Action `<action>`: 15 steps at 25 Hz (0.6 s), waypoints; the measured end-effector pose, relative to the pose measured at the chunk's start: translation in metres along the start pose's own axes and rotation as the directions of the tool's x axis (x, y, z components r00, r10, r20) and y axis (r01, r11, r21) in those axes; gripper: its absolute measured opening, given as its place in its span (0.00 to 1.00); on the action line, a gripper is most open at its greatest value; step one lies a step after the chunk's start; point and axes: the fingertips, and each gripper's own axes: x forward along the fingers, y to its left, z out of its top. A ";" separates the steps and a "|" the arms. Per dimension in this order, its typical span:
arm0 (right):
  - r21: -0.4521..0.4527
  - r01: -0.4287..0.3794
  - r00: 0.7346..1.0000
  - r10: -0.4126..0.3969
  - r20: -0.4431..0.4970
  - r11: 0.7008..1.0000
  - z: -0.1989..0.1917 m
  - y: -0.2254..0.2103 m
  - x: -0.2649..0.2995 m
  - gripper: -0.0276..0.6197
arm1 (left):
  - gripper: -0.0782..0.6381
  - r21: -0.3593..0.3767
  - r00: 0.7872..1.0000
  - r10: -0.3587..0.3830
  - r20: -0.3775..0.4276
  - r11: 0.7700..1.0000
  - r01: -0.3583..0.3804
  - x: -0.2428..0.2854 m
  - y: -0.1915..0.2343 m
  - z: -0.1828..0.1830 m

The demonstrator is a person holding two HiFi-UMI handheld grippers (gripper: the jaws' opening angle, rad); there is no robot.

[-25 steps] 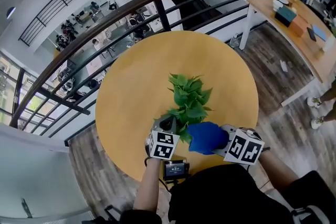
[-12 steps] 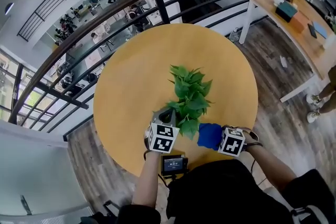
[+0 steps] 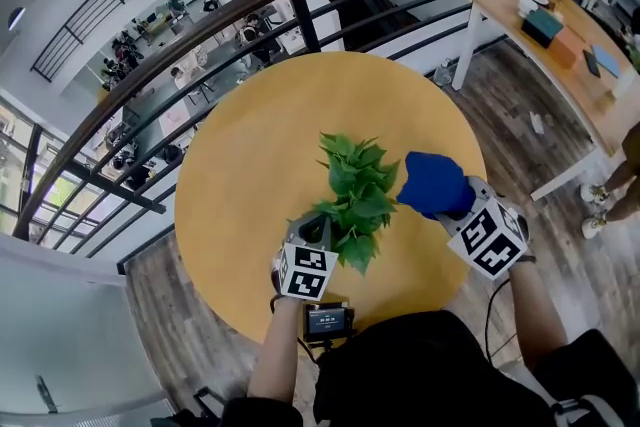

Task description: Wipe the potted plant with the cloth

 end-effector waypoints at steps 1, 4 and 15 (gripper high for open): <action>-0.021 0.000 0.998 0.001 0.070 1.000 0.024 0.002 -0.010 0.27 | 0.11 0.000 1.000 0.001 0.000 1.000 -0.001 0.000 0.000 0.000; -0.116 -0.059 0.993 0.070 0.099 0.992 0.051 0.030 -0.004 0.27 | 0.11 0.013 1.000 0.008 -0.006 1.000 -0.008 0.003 0.000 -0.002; 0.064 -0.275 0.927 0.282 -0.248 0.959 -0.093 0.095 0.066 0.27 | 0.11 0.024 1.000 0.012 -0.017 1.000 -0.011 0.006 0.005 -0.002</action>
